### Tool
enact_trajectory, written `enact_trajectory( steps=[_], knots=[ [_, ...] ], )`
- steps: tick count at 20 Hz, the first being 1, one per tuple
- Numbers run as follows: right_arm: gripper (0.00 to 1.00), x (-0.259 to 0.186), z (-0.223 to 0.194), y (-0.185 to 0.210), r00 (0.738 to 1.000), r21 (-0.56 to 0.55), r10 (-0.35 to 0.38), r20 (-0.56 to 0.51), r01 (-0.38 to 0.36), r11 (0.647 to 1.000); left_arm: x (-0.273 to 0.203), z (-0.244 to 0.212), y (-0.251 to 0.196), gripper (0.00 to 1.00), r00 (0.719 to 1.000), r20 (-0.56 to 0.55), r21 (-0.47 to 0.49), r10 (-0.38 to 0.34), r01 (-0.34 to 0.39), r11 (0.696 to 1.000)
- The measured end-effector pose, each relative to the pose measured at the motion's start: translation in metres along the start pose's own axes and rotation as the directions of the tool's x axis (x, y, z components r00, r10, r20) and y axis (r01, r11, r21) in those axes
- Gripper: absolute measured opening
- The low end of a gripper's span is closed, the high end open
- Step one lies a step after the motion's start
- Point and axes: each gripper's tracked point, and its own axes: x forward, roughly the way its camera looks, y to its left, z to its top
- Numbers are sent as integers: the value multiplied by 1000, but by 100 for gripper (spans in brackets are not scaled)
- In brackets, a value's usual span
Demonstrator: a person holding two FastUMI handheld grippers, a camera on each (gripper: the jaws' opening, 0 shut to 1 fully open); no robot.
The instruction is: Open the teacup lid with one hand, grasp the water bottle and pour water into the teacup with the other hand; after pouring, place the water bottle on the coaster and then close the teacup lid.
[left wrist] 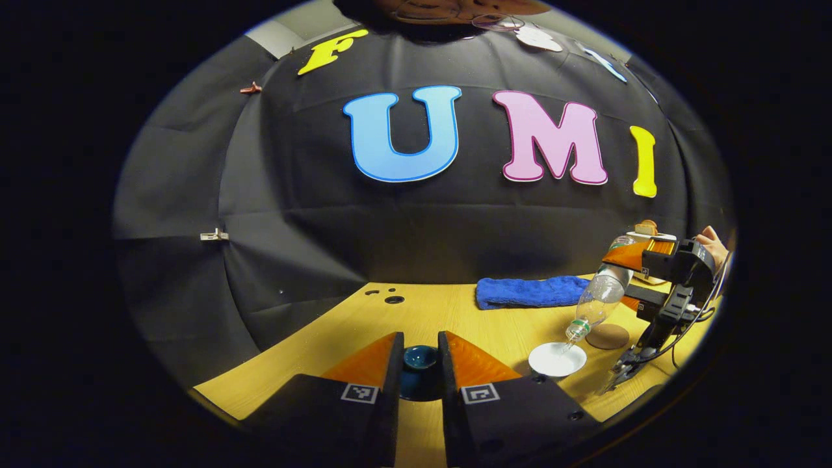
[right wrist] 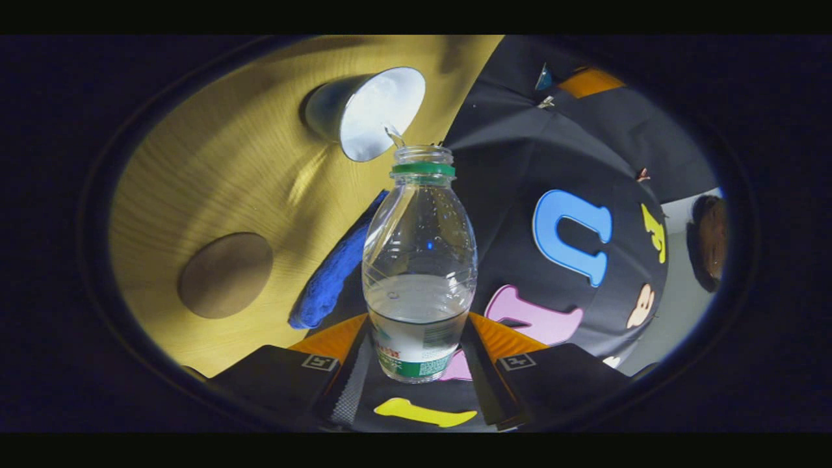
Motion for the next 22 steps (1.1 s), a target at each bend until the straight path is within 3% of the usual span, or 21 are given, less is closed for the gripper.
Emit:
enact_trajectory(
  steps=[9, 10, 14, 15, 16, 20, 22],
  knots=[
    [74, -2, 12, -20, 993, -88, -93, 74, 99, 991, -4, -1, 3, 29, 1000, 0, -6, 8, -8, 1000],
    [71, 0, 11, -25, 990, -103, -120, 74, 128, 986, -4, -1, 2, 32, 1000, 1, -6, 6, -6, 1000],
    [74, 0, 3, -53, 965, -148, -243, 102, 257, 955, -5, -1, 2, 28, 1000, 2, -9, 6, -6, 1000],
    [74, -1, 4, -63, 954, -157, -270, 131, 289, 944, -5, -1, 1, 32, 1000, 1, -10, 5, -5, 1000],
    [74, -1, 6, -68, 948, -163, -280, 153, 303, 939, -6, -1, 2, 28, 1000, 2, -11, 5, -5, 1000],
    [74, -1, 11, -74, 933, -185, -299, 201, 336, 924, -5, 0, 5, 28, 1000, 5, -9, 10, -10, 1000],
    [74, -1, 9, -74, 938, -183, -289, 190, 323, 928, -4, 0, 5, 32, 1000, 6, -11, 13, -13, 1000]
  ],
)
